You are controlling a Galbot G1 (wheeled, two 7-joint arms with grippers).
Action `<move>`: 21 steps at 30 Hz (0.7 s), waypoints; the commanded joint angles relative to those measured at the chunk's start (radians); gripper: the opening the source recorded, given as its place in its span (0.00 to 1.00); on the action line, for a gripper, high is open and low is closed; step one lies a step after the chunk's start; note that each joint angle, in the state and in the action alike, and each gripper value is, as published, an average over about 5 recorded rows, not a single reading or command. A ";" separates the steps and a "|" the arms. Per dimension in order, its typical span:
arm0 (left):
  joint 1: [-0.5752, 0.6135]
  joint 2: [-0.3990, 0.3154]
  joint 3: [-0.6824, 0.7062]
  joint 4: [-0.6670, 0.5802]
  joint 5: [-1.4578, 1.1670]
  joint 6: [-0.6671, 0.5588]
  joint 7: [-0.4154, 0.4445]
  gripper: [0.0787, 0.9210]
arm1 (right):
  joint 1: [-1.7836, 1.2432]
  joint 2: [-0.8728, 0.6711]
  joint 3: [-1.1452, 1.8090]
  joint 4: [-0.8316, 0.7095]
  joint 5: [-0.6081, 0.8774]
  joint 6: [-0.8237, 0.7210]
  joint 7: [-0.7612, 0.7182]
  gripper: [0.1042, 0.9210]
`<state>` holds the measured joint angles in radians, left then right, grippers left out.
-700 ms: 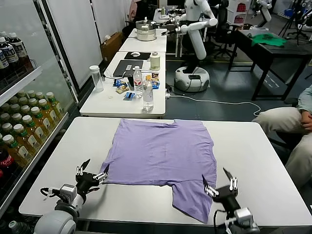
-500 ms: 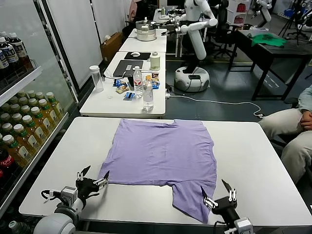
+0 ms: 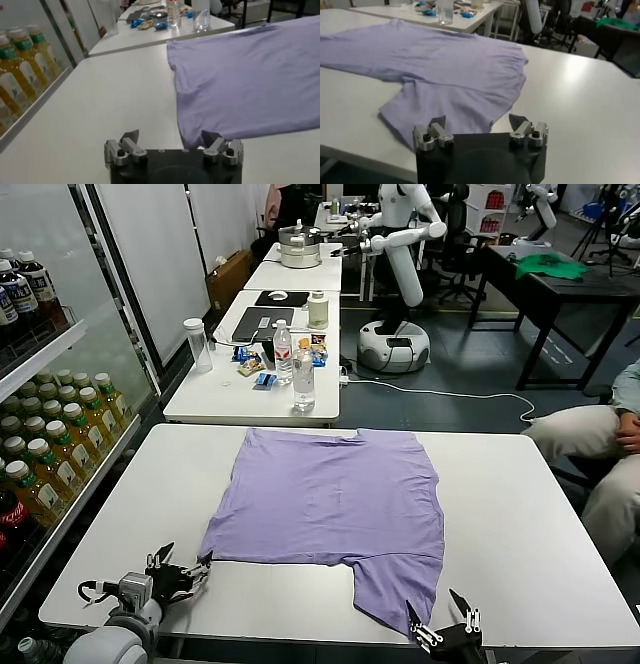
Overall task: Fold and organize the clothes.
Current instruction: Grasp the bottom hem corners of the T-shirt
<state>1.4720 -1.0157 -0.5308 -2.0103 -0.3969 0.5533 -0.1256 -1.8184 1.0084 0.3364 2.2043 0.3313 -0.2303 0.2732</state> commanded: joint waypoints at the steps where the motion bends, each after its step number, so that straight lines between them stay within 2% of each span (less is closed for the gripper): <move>1: 0.011 0.000 0.005 0.019 -0.036 0.004 -0.011 0.85 | -0.007 0.008 -0.016 -0.030 0.019 -0.001 0.003 0.76; 14: 0.017 -0.022 0.029 -0.013 -0.050 -0.002 0.015 0.42 | 0.012 0.001 -0.013 -0.042 0.077 0.012 -0.014 0.29; 21: 0.073 -0.012 0.018 -0.123 -0.057 -0.007 -0.003 0.19 | -0.056 -0.052 0.128 0.085 0.132 0.011 -0.048 0.06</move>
<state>1.4970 -1.0362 -0.5053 -2.0348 -0.4434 0.5469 -0.1129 -1.8402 0.9784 0.3853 2.2189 0.4299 -0.2271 0.2372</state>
